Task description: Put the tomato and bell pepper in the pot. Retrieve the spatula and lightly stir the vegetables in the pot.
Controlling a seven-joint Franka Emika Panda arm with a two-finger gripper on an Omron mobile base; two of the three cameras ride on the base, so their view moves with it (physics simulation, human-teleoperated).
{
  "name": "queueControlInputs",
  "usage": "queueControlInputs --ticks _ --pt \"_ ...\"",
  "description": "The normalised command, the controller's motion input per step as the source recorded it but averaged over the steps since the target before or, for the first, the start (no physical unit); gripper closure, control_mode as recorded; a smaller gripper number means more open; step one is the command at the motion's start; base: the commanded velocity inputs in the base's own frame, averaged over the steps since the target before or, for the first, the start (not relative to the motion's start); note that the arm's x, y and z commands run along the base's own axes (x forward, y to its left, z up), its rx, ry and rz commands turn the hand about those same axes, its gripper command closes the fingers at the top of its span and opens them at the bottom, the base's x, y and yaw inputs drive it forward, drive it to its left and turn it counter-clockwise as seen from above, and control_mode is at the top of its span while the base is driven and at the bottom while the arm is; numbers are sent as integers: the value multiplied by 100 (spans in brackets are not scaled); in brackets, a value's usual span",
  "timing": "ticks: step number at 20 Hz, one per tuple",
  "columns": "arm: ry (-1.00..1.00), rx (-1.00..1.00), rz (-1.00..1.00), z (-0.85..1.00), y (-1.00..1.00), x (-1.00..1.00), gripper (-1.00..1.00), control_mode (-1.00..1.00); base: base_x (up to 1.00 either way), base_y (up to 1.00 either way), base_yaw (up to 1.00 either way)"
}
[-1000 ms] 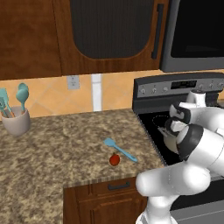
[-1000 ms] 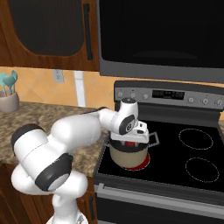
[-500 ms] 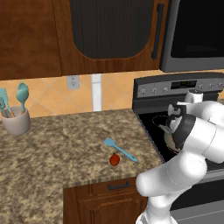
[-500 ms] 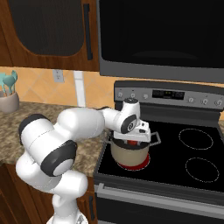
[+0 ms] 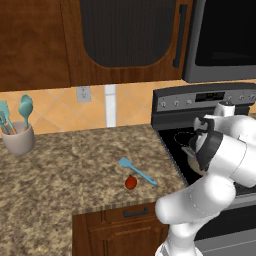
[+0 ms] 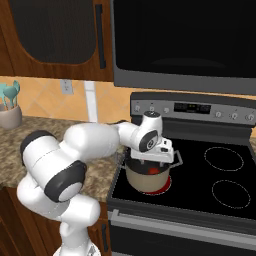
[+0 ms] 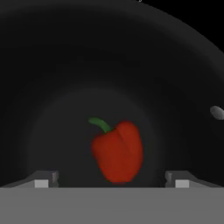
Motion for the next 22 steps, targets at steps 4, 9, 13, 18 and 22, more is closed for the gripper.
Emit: queueControlInputs --ticks 4,9,13,18,22 --pt "-25 0 0 48 9 -60 -100 -100 0 0 0" --pt "-17 0 0 91 51 -78 -100 -100 0 0 0" --pt "0 -2 0 68 99 -95 -100 -100 0 0 0" --pt "15 0 0 64 99 -82 -100 -100 0 0 0" --pt "10 0 0 6 100 -28 -100 -100 0 0 0"
